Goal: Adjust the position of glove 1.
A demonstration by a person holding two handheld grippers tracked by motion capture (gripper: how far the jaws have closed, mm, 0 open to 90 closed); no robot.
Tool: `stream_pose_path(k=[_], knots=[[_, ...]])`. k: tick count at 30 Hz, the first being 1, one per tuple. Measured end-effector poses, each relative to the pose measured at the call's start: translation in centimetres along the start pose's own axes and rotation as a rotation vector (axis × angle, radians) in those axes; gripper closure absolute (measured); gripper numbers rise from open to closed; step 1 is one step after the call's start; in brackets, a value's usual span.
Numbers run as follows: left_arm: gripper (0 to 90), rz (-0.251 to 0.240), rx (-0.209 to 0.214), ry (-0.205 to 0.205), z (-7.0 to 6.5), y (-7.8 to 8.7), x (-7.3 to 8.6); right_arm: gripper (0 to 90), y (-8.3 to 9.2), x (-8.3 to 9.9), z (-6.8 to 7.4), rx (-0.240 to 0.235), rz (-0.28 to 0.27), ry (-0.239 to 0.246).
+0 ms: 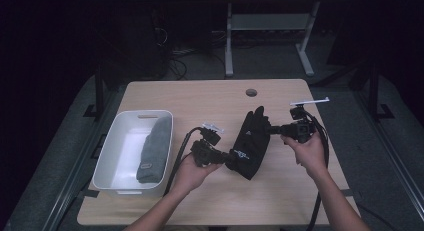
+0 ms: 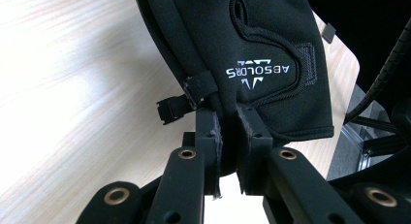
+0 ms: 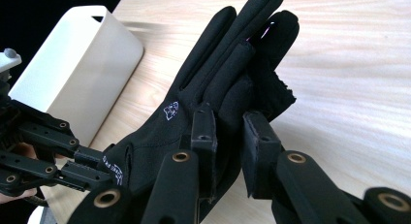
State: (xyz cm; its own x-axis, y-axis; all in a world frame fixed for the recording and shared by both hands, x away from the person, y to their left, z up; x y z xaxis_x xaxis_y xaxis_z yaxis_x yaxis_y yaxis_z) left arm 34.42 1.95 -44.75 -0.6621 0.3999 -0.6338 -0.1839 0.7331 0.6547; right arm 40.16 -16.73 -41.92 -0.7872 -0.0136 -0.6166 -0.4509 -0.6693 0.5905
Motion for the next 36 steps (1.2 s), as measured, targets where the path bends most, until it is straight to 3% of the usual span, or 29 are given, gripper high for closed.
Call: stream_pose_path(k=[36], knots=[[81.3,-0.073,-0.054,-0.014,1.6,6.2,-0.3,77.0,-2.3,-3.6,5.1,-0.081,0.006,0.051]])
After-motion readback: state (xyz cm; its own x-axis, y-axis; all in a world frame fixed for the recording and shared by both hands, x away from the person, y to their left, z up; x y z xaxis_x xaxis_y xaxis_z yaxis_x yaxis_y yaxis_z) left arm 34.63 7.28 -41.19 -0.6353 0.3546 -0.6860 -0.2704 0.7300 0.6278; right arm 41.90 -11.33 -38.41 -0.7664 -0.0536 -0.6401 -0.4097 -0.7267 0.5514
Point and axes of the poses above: each handheld gripper's, and its own axes: y roughly backward along the jaws, x roughly out of its underside, z roughly to its left, the point moved 8 cm from there along -y, roughly forward along the jaws, and after that the axes turned 4 degrees about -z, right-handed, at the moved point
